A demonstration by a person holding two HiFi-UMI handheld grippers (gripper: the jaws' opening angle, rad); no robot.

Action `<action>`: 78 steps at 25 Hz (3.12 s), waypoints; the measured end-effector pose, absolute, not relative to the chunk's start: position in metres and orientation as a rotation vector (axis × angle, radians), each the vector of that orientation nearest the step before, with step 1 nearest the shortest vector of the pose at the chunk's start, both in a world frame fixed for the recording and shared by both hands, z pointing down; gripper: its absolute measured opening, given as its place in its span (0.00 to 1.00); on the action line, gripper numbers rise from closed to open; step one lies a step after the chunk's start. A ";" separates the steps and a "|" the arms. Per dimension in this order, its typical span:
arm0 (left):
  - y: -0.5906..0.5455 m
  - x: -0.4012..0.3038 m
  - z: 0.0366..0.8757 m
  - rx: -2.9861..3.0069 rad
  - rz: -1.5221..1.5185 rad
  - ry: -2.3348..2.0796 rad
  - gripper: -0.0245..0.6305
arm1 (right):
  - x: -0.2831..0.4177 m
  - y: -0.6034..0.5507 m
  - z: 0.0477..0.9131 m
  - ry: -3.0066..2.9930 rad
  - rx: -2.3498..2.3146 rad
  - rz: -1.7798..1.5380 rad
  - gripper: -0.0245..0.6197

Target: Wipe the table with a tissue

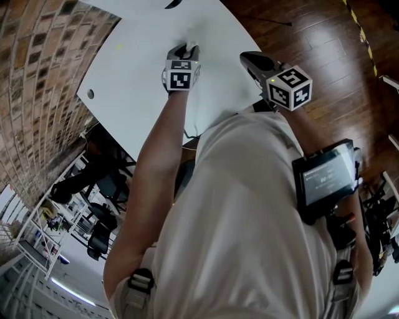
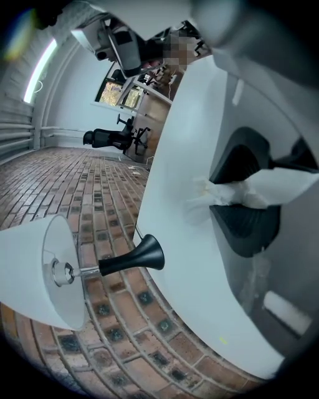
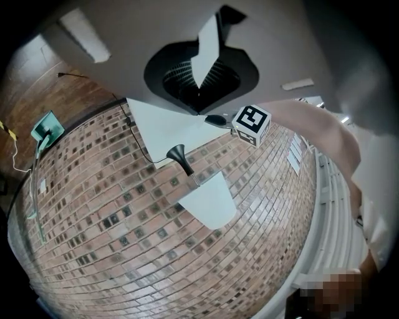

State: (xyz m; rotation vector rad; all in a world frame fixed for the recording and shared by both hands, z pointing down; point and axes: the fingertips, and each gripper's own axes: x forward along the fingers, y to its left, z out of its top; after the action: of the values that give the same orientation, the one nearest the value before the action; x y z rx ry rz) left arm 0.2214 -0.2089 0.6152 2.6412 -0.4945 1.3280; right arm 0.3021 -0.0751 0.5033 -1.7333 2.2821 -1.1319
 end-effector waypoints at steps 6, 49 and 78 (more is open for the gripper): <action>-0.201 0.220 0.606 2.586 1.184 -0.464 0.18 | 0.305 -0.076 0.502 2.276 -1.743 -1.121 0.05; -0.153 0.218 0.583 2.200 0.649 -0.375 0.18 | 0.362 -0.067 0.494 2.174 -1.811 -1.076 0.05; -0.078 0.306 0.540 2.323 0.575 -0.388 0.18 | 0.377 -0.058 0.474 2.387 -1.614 -0.995 0.05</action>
State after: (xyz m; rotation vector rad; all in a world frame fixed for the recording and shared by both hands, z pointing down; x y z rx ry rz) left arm 0.3062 -0.0776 0.5405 2.3231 -0.3880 0.5748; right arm 0.3767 -0.0577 0.4740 -1.6144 2.3871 -0.9951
